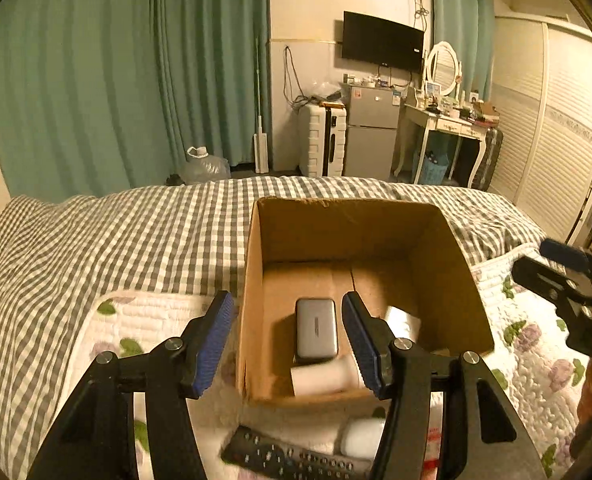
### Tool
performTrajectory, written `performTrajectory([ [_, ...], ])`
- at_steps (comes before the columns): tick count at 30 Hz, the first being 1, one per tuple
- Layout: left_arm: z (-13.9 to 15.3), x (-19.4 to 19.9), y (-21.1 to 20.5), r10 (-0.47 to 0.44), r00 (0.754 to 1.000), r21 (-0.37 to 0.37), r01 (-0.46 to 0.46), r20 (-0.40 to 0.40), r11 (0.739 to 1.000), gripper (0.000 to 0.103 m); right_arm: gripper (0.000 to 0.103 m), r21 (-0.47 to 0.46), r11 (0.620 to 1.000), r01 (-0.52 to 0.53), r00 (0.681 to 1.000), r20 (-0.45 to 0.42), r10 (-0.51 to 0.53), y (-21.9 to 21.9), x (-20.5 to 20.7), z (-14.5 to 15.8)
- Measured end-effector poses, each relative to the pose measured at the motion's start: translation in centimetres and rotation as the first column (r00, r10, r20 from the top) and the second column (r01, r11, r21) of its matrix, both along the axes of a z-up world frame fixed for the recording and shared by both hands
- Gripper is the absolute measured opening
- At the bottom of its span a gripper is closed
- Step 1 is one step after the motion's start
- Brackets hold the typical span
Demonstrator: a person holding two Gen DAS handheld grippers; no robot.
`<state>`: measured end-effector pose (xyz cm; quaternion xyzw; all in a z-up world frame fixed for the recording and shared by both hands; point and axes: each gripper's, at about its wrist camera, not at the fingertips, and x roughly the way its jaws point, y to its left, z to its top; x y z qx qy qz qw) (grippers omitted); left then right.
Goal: Organize rigid objects
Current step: 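Place the power bank in the box with the left tool while the right tool drops the charger in, then grasp the blue earbud case with the left tool while the right tool grasps the red-capped bottle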
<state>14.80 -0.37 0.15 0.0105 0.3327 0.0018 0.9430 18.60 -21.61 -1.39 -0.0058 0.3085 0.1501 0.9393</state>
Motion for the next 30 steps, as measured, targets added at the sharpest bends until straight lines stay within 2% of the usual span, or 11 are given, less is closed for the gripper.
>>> performTrajectory([
  [3,-0.2,-1.7,0.1,0.008,1.000,0.003,-0.008,-0.001,1.000,0.059,0.079,0.000,1.000,0.025,1.000,-0.018,-0.025,-0.7,-2.7,-1.1],
  [6,-0.8,-3.5,0.0,0.013,1.000,0.005,-0.013,-0.014,1.000,0.059,0.079,-0.019,1.000,0.014,0.997,-0.082,-0.016,-0.2,-4.6,-3.5],
  [12,-5.3,-6.1,0.7,0.049,0.994,-0.014,-0.051,-0.099,0.999,0.059,0.079,-0.078,0.996,-0.034,0.969,-0.245,0.014,2.3,-6.3,-9.5],
  [14,-7.1,-6.5,0.9,0.054,0.989,-0.023,-0.058,-0.140,0.998,0.059,0.074,-0.102,0.993,-0.054,0.952,-0.306,0.020,3.5,-6.1,-11.8],
  [16,-8.6,-6.5,0.9,0.047,0.983,-0.035,-0.054,-0.179,0.998,0.059,0.065,-0.121,0.991,-0.056,0.943,-0.334,0.013,4.1,-5.9,-13.2],
  [20,-9.4,-6.5,0.3,0.033,0.983,-0.019,-0.037,-0.181,0.999,0.059,0.054,-0.130,0.991,-0.030,0.916,-0.400,-0.025,4.5,-4.5,-15.5],
  [21,-9.4,-6.6,0.3,0.029,0.983,-0.023,-0.033,-0.179,0.999,0.059,0.043,-0.136,0.990,-0.025,0.914,-0.403,-0.032,4.5,-4.3,-15.8],
  [22,-9.4,-6.6,0.2,0.026,0.984,-0.026,-0.031,-0.178,0.999,0.059,0.039,-0.141,0.990,-0.020,0.915,-0.401,-0.038,4.4,-4.1,-15.9],
  [27,-9.9,-6.2,-0.6,0.004,0.981,-0.024,-0.008,-0.196,1.000,0.059,0.037,-0.097,0.995,-0.007,0.924,-0.382,-0.030,3.1,-4.3,-15.0],
  [30,-10.4,-5.8,-1.8,-0.040,0.975,-0.046,0.031,-0.217,0.998,0.059,0.037,-0.097,0.995,0.000,0.945,-0.327,-0.032,2.1,-5.0,-13.3],
])
